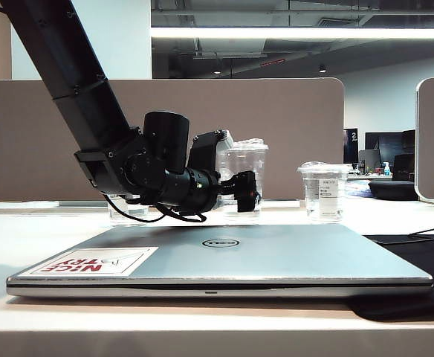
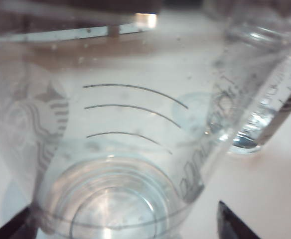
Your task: Pick up the coffee cup on the middle and place it on the left side of the laptop.
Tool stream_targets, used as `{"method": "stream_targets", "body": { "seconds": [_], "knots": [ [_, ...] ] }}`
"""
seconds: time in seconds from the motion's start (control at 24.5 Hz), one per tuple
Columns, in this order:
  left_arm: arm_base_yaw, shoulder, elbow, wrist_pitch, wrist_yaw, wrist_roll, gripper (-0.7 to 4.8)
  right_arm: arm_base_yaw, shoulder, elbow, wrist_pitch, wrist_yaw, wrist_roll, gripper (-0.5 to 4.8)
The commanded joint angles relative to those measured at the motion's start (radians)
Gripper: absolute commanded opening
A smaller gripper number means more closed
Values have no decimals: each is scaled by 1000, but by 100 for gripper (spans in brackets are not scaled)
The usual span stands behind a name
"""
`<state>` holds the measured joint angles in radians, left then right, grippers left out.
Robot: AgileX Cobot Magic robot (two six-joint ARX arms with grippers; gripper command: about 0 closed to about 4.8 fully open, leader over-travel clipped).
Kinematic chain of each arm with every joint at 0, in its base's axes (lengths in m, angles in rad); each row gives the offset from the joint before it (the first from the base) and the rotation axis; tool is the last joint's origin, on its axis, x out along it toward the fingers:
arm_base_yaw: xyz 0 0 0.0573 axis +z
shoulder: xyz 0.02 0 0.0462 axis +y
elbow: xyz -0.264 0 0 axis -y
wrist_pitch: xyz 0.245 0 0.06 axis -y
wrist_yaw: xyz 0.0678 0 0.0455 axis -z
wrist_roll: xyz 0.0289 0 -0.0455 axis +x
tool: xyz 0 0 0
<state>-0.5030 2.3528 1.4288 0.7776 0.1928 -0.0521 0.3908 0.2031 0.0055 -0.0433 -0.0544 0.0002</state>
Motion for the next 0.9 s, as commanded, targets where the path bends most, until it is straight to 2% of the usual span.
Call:
{"method": "stream_targets", "body": {
  "seconds": [0.04, 0.33, 0.49, 0.78, 0.9],
  "knots": [
    [14, -13, 1, 5, 47, 11, 479, 2, 2, -4, 17, 0, 0, -5],
    [72, -24, 2, -35, 198, 0, 479, 1, 1, -4, 17, 0, 0, -5],
    [107, -24, 2, -29, 316, 53, 479, 1, 1, -4, 17, 0, 0, -5],
    [153, -11, 4, 69, 529, 102, 479, -4, 2, -4, 18, 0, 0, -5],
    [156, 0, 23, 76, 537, 108, 479, -6, 2, -4, 17, 0, 0, -5]
  ]
}}
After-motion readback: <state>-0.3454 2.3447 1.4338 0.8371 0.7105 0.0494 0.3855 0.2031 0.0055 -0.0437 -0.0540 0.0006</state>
